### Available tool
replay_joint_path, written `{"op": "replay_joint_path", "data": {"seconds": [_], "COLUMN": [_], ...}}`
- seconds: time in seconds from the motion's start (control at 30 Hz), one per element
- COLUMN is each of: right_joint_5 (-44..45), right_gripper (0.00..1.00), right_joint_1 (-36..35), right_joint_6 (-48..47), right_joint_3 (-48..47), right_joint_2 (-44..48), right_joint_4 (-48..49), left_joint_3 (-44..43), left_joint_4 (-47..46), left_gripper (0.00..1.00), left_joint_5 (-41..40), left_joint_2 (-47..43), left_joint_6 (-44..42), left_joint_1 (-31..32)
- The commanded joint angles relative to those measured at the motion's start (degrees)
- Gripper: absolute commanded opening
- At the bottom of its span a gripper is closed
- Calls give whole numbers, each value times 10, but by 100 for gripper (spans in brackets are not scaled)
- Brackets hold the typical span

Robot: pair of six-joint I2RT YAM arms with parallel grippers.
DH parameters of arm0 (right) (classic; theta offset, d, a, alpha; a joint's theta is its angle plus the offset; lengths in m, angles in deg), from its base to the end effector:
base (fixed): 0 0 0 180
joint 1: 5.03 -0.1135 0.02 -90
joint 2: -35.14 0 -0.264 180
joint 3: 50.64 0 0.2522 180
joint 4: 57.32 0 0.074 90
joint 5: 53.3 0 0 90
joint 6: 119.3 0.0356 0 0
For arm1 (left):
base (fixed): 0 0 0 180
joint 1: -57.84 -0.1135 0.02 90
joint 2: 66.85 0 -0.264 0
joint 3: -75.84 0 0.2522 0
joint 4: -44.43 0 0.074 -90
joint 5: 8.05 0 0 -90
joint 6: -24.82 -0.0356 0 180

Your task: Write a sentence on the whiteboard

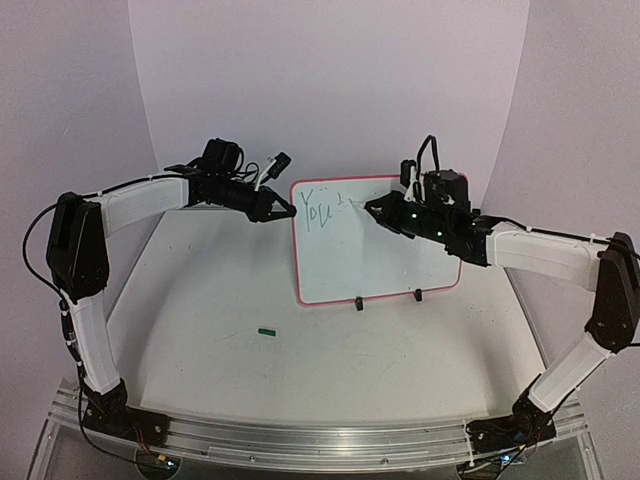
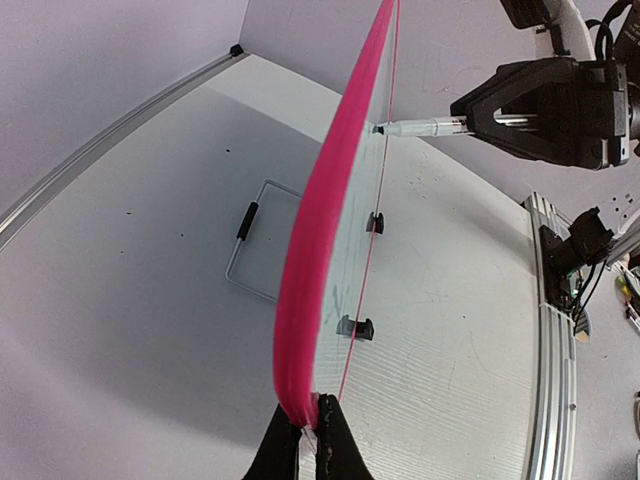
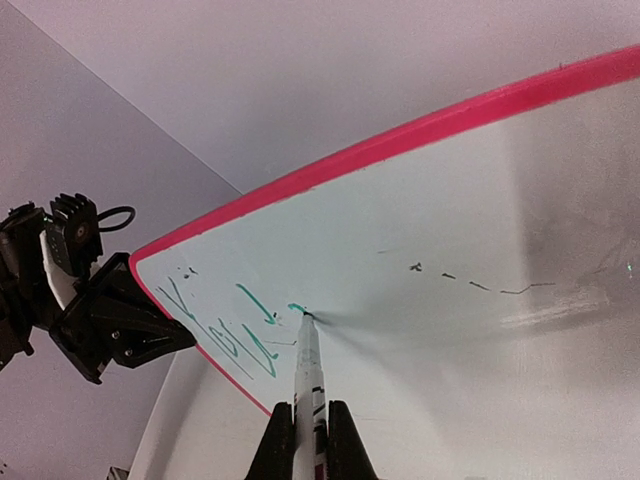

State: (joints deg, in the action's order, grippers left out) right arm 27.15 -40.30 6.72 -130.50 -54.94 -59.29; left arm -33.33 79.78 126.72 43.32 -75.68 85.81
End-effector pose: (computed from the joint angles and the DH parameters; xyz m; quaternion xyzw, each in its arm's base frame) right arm 0.3029 0.2215 0.3097 -0.0472 0.7758 0.4174 0.4708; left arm 0.3796 -0.2300 0.2981 0.4341 0.7225 -0.3993 0.3608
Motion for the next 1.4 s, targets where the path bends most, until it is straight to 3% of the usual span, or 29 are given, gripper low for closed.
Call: {"op": "replay_joint_path", "data": {"seconds": [0.0, 0.3, 0.87, 1.37], "right_joint_5": [14, 4, 1, 42], "right_gripper": [0, 0, 0, 0], "right_joint_1": [7, 7, 7, 7], "right_joint_6": [7, 22, 23, 29], "right_joint_3": [17, 50, -1, 21], "right_joint_2": [14, 14, 21, 32], "right_joint_4": [-7, -8, 16, 16], "left_joint_3": [6, 5, 6, 7], "left_joint_4": [33, 33, 34, 36], "left_gripper": [0, 0, 0, 0], "left_joint_5": [-25, -26, -25, -28], "left_joint_2": [-7, -6, -6, -7], "left_joint_6": [-22, -23, -23, -25], "left_joint_1": [16, 17, 17, 17]}}
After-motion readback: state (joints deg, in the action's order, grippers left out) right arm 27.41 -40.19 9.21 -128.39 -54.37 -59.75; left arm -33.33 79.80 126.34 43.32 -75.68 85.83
